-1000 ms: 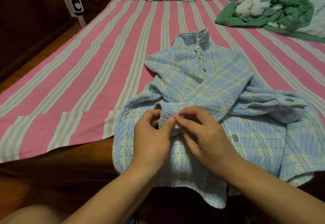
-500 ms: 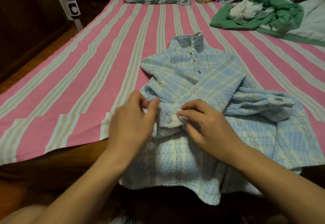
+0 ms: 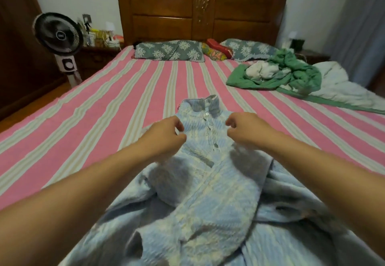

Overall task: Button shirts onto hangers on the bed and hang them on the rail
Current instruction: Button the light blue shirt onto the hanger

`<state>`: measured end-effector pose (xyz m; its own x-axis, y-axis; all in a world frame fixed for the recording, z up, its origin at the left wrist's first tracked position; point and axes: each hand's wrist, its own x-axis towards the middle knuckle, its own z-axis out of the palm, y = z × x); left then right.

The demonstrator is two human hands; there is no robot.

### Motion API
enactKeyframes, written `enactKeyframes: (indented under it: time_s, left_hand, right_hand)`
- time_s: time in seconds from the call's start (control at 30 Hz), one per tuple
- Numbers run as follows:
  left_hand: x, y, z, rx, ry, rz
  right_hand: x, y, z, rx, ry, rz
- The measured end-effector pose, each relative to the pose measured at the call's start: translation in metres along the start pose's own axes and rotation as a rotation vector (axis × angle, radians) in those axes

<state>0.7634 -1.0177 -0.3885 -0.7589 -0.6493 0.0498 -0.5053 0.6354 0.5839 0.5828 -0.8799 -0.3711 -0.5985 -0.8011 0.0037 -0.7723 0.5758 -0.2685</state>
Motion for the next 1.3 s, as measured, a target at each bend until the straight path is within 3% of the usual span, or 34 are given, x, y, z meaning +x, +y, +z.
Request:
enactKeyframes:
  time_s: [0.1,0.2,0.27,0.33,0.43,0.53,0.6,0.7,0.77,0.87,0.97,1.1,1.17,1.3]
  left_hand:
    - [0.083,-0.032,0.036,0.215,-0.006,0.021]
    - [0.131,-0.078,0.084,0.537,-0.097,-0.01]
    - [0.133,-0.1,0.107,0.521,-0.126,-0.039]
    - [0.127,-0.111,0.116,0.483,0.033,0.049]
    - [0.125,-0.11,0.112,0.394,0.17,0.086]
    - [0.142,-0.091,0.095,0.334,-0.067,-0.09]
    - [0.149,-0.076,0.075,0.331,-0.275,-0.192]
    - [0.136,-0.052,0.044,0.449,-0.411,-0.153]
    - [0.129,-0.034,0.026,0.428,-0.323,-0.097]
    - [0.17,-0.004,0.009,0.19,-0.129,-0.094]
    - [0.239,0.022,0.024,-0.049,-0.068,-0.316]
    - [0.294,0.036,0.069,-0.405,0.038,-0.966]
    - [0.296,0.038,0.087,-0.353,0.058,-1.06]
    - [0.301,0.036,0.095,-0.266,-0.002,-1.122]
  right_hand:
    - [0.087,0.017,0.018,-0.09,-0.008,0.026]
    - [0.179,0.027,0.04,0.027,0.052,0.05]
    - [0.23,0.036,0.059,0.232,0.048,0.196]
    - [0.26,0.05,0.082,0.329,-0.036,0.364]
    - [0.258,0.061,0.098,0.116,-0.16,0.446]
    - [0.243,0.056,0.074,-0.037,-0.222,0.398]
    - [0.228,0.053,0.053,0.01,-0.297,0.345]
    - [0.194,0.051,0.023,0.11,-0.329,0.342]
    - [0.178,0.049,0.009,0.167,-0.358,0.385]
    - [0.177,0.048,0.002,0.205,-0.386,0.407]
    - [0.174,0.052,0.007,0.2,-0.361,0.311]
    - [0.146,0.058,0.018,0.2,-0.369,0.174]
    - [0.147,0.071,0.022,0.307,-0.468,0.212]
    - [0.163,0.077,0.029,0.267,-0.461,0.25]
